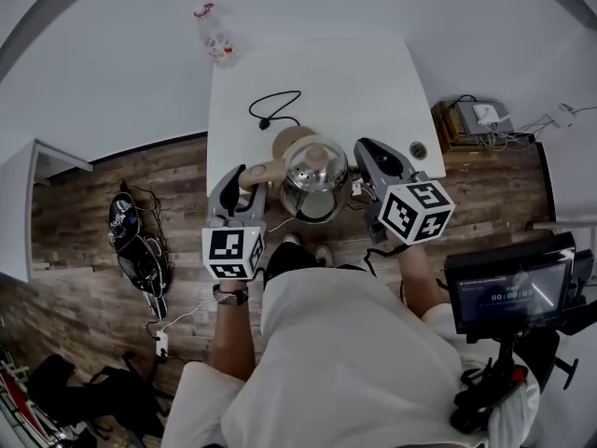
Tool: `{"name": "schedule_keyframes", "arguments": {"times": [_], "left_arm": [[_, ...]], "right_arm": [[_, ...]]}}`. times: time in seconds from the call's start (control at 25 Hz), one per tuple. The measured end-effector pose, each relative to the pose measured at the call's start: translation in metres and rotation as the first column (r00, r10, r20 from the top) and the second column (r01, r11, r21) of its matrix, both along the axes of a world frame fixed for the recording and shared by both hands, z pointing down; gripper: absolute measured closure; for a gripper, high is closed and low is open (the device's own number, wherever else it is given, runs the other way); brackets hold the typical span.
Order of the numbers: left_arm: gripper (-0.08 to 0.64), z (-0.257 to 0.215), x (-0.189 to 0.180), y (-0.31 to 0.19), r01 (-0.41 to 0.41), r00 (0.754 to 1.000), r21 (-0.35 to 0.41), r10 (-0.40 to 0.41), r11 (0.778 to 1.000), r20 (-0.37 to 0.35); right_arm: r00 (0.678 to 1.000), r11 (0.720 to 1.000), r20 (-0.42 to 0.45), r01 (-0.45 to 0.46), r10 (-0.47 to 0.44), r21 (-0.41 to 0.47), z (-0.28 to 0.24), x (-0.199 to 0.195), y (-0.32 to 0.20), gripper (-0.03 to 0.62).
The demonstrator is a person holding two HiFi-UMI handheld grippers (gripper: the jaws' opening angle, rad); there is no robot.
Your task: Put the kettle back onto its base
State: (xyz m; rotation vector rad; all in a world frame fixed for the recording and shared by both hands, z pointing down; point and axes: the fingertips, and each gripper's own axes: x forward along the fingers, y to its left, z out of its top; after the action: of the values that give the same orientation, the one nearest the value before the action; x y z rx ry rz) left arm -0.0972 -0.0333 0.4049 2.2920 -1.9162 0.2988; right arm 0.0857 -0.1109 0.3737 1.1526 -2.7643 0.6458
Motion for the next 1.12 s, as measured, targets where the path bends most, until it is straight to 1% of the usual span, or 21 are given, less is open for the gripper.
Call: {"name": "schedule_keyframes", "arguments": {"times": [0.12, 0.24, 0.32, 0.48, 0.76, 0.96, 1.04, 1.12], "left_arm": [[0.405, 0.006, -0.008, -0.019, -0.013, 1.0, -0.011, 0.013, 1.0, -0.001], [0.405, 0.029, -0.034, -0.066, -0.023, 0.999, -0.039, 0.022, 0.999, -0.027], [0.405, 0.038, -0.044, -0.086, -0.028, 0.999, -0.052, 0.025, 0.998, -0.046], [0.405, 0.039, -0.04, -0.088, -0.045, 0.998, -0.056, 0.042, 0.997, -0.051], [0.405, 0.058, -0.038, -0.094, -0.056, 0.997, -0.081, 0.051, 0.995, -0.056], [0.405, 0.072, -0.036, -0.095, -0.078, 0.996, -0.092, 0.074, 0.993, -0.041], [0.405, 0.082, -0.042, -0.101, -0.09, 0.996, -0.108, 0.086, 0.99, -0.037], [0.405, 0.099, -0.059, -0.126, -0.099, 0.995, -0.138, 0.094, 0.985, -0.044]], "right_arm": [[1.0, 1.0, -0.006, -0.017, 0.016, -0.017, 0.007, -0.007, -0.017, 0.568], [0.999, 0.999, -0.027, -0.028, 0.026, -0.042, 0.026, -0.032, -0.063, 0.568], [0.999, 0.998, -0.033, -0.03, 0.029, -0.048, 0.033, -0.043, -0.083, 0.568], [0.999, 0.999, -0.034, -0.029, 0.028, -0.038, 0.031, -0.04, -0.084, 0.568], [0.999, 0.999, -0.032, -0.033, 0.032, -0.019, 0.046, -0.037, -0.087, 0.568], [0.999, 1.0, -0.029, -0.025, 0.025, 0.015, 0.06, -0.036, -0.086, 0.569], [0.999, 0.999, -0.035, -0.024, 0.025, 0.021, 0.068, -0.042, -0.092, 0.569], [0.999, 1.0, -0.046, -0.023, 0.023, 0.009, 0.085, -0.061, -0.117, 0.569]]}}
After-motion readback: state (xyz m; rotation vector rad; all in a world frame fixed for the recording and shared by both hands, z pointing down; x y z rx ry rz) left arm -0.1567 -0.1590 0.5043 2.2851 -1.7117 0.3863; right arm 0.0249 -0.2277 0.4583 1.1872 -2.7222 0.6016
